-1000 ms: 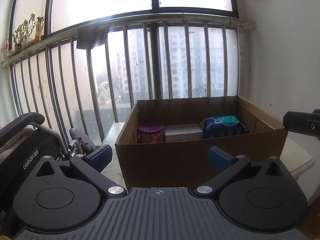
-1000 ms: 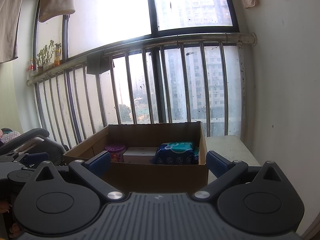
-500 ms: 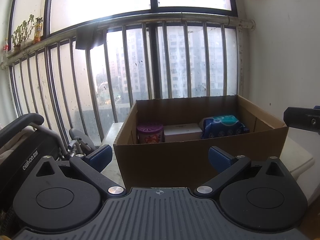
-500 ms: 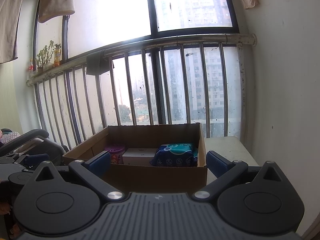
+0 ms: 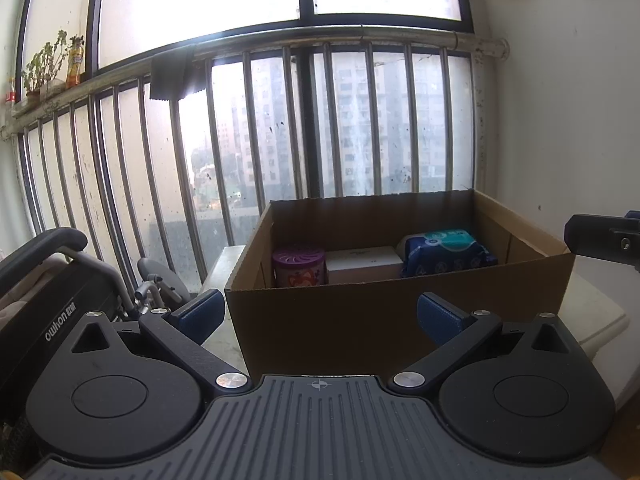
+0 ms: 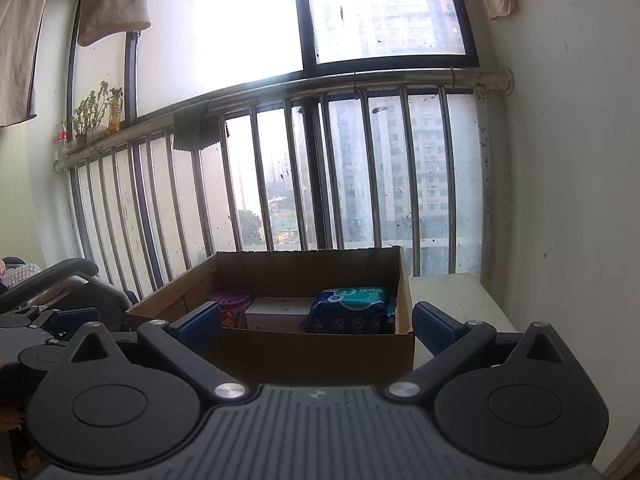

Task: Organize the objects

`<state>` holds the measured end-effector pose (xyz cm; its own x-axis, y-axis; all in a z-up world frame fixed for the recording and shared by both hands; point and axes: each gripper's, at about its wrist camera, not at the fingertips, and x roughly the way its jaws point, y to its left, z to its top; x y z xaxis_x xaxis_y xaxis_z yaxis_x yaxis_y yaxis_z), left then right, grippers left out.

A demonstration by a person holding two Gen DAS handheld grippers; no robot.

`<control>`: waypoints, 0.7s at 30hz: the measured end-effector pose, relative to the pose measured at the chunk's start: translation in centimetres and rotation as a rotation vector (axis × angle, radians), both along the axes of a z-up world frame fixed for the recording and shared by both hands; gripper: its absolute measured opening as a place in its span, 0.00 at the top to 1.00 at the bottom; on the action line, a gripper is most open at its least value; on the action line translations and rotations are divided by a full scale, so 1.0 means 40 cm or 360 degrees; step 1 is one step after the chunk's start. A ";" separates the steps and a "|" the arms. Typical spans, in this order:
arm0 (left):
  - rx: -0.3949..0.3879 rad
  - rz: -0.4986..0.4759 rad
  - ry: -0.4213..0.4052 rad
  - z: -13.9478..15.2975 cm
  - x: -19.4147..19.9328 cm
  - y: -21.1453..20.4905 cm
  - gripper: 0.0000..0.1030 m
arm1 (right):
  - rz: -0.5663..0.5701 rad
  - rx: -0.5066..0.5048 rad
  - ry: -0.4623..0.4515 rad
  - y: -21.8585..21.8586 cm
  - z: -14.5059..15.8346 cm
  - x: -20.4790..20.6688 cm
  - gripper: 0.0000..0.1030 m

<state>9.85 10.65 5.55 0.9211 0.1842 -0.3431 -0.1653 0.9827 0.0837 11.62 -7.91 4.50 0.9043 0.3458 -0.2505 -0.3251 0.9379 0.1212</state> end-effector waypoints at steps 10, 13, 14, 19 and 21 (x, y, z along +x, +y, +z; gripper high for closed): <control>-0.0002 0.0003 0.0001 0.000 0.000 0.000 0.00 | 0.0003 -0.0002 0.0004 0.001 -0.002 0.001 0.00; -0.0005 0.0002 0.0001 -0.002 -0.002 0.002 0.00 | 0.0006 -0.0002 0.0006 0.000 -0.002 0.002 0.00; -0.0004 0.0003 0.0002 -0.003 -0.002 0.002 0.00 | 0.0005 -0.0003 0.0006 0.000 -0.002 0.002 0.00; -0.0007 0.0001 0.0003 -0.004 -0.003 0.002 0.00 | 0.0001 -0.0003 0.0009 0.000 -0.003 0.003 0.00; -0.0004 0.0000 0.0002 -0.004 -0.005 0.001 0.00 | -0.0001 -0.0002 0.0007 0.000 -0.003 0.003 0.00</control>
<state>9.66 10.69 5.38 0.9206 0.1832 -0.3449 -0.1651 0.9829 0.0813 11.72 -7.93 4.36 0.9033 0.3449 -0.2551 -0.3240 0.9383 0.1213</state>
